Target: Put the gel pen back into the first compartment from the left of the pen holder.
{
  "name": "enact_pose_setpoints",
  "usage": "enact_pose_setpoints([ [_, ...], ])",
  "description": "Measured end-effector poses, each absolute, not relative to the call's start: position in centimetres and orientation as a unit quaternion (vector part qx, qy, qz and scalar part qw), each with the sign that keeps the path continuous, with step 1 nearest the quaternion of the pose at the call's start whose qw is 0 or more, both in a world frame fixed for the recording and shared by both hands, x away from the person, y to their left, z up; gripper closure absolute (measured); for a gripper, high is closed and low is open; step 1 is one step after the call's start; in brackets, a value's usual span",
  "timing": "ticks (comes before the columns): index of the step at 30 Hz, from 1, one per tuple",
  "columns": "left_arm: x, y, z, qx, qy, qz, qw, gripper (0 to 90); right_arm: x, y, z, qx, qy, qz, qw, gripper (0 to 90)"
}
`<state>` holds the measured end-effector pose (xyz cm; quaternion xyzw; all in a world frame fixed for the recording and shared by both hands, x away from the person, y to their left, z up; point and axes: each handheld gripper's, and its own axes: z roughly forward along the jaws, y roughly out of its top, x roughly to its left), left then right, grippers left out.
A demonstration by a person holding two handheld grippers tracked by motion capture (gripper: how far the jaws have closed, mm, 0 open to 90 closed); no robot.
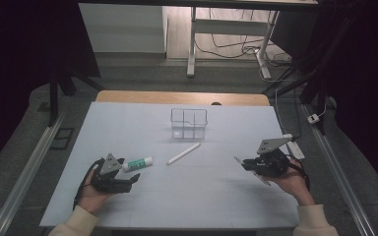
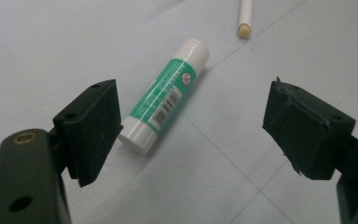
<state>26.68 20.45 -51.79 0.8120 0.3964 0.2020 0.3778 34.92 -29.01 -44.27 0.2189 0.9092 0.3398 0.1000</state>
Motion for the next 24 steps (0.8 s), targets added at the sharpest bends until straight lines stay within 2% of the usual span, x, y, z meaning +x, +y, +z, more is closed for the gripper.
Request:
enact_pose_setpoints([
  [17, 26.8, 20.3, -51.8, 0.813, 0.396, 0.202, 0.377, 19.6, 34.7, -28.7, -42.5, 0.269, 0.845, 0.426, 0.179, 79.7],
  [24, 26.7, 20.3, -51.9, 0.813, 0.396, 0.203, 0.375, 19.6, 34.9, -28.2, -42.2, 0.283, 0.817, 0.464, 0.196, 79.7],
])
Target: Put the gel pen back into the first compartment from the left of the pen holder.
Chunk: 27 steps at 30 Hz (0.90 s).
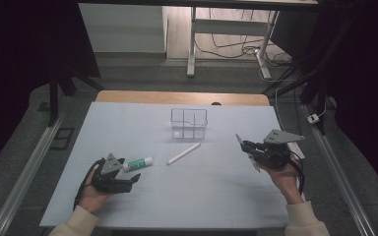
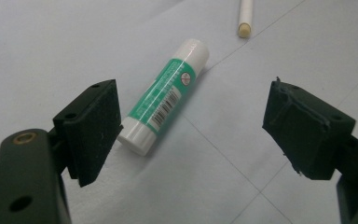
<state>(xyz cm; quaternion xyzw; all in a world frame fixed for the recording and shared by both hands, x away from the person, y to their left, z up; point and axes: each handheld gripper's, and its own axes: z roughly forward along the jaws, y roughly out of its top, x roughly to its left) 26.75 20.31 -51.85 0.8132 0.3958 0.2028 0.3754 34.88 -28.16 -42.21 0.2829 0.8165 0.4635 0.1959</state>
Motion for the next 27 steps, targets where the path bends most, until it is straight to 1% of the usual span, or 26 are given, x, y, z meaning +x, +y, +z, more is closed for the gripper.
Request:
enact_pose_setpoints([
  [5, 26.8, 20.3, -51.9, 0.813, 0.396, 0.203, 0.376, 19.6, 34.9, -27.6, -42.0, 0.284, 0.803, 0.479, 0.211, 79.7],
  [27, 26.7, 20.3, -51.8, 0.814, 0.393, 0.205, 0.376, 19.6, 35.5, -26.2, -42.0, 0.285, 0.769, 0.52, 0.238, 79.7],
])
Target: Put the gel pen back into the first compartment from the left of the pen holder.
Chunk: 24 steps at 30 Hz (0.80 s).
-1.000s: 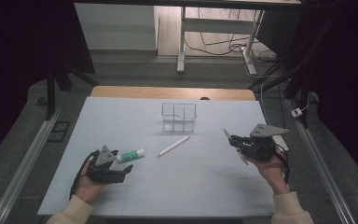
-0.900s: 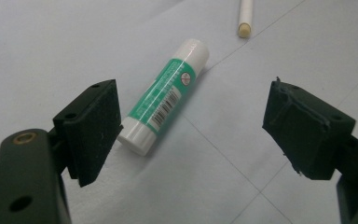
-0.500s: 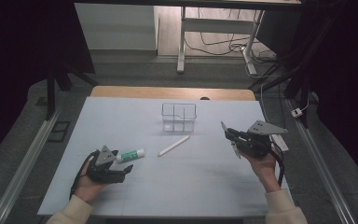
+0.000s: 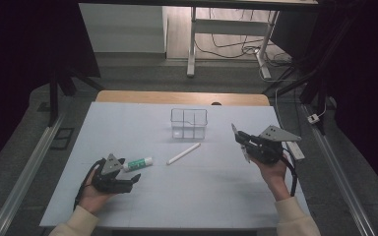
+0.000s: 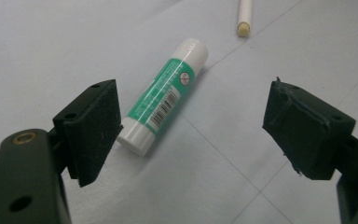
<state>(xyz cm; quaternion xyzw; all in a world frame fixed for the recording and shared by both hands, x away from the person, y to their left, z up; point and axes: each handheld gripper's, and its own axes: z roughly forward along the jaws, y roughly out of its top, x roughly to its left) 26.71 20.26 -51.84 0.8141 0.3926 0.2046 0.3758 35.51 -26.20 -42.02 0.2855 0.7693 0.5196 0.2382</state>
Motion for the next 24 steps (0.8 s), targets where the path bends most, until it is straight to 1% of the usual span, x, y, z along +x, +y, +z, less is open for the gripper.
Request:
enact_pose_setpoints([
  [8, 26.7, 20.4, -51.8, 0.812, 0.394, 0.205, 0.378, 19.6, 36.4, -24.8, -42.3, 0.283, 0.767, 0.527, 0.233, 79.7],
  [24, 26.7, 20.4, -51.8, 0.811, 0.395, 0.205, 0.379, 19.6, 37.4, -22.4, -41.8, 0.279, 0.752, 0.553, 0.223, 79.7],
])
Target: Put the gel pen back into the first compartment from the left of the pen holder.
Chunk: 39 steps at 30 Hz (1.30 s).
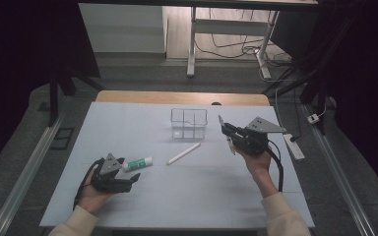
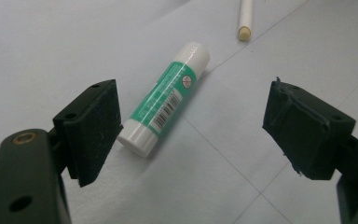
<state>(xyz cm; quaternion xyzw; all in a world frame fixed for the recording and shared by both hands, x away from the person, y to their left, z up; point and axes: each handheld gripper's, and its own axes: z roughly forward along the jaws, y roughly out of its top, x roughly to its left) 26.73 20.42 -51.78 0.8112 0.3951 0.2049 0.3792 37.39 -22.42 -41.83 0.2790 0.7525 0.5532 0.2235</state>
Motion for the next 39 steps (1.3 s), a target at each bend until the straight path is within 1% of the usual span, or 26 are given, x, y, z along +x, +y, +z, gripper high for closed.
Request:
enact_pose_setpoints([
  [13, 26.7, 20.4, -51.8, 0.812, 0.394, 0.206, 0.378, 19.6, 37.6, -20.1, -41.4, 0.262, 0.752, 0.563, 0.221, 79.7],
  [39, 26.7, 20.3, -51.8, 0.812, 0.394, 0.206, 0.378, 19.6, 38.9, -17.3, -41.6, 0.25, 0.75, 0.576, 0.209, 79.6],
])
